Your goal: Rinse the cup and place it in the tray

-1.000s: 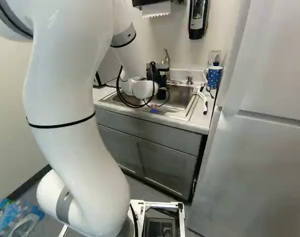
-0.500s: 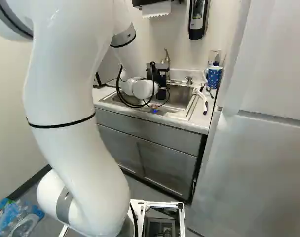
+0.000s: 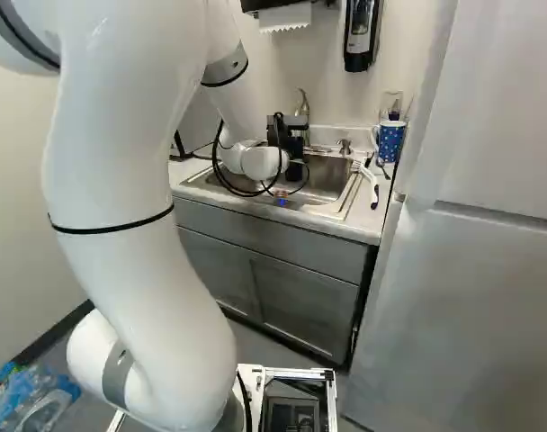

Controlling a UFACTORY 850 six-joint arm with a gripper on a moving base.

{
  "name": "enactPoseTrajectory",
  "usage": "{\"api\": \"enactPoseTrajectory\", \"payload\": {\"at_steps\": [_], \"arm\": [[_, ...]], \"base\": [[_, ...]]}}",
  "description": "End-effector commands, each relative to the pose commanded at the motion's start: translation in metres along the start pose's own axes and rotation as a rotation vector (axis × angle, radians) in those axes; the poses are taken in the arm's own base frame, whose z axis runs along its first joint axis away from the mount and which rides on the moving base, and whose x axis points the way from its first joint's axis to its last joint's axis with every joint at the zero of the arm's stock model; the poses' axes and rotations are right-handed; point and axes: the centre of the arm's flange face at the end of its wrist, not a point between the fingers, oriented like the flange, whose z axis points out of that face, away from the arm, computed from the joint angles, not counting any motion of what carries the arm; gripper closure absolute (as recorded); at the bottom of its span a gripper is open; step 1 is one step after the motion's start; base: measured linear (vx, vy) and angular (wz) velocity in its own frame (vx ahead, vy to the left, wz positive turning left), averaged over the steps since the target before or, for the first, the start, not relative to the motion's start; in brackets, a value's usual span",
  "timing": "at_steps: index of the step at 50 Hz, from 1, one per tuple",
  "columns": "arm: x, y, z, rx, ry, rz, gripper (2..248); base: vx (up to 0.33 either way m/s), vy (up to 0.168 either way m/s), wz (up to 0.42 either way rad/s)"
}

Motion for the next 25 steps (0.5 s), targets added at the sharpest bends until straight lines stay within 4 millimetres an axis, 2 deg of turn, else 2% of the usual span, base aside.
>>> {"api": "enactPoseTrajectory", "payload": {"at_steps": [25], "arm": [[0.0, 0.0, 0.0, 0.0, 0.0, 0.0, 124]], "base": [[0.0, 0.0, 0.0]]}}
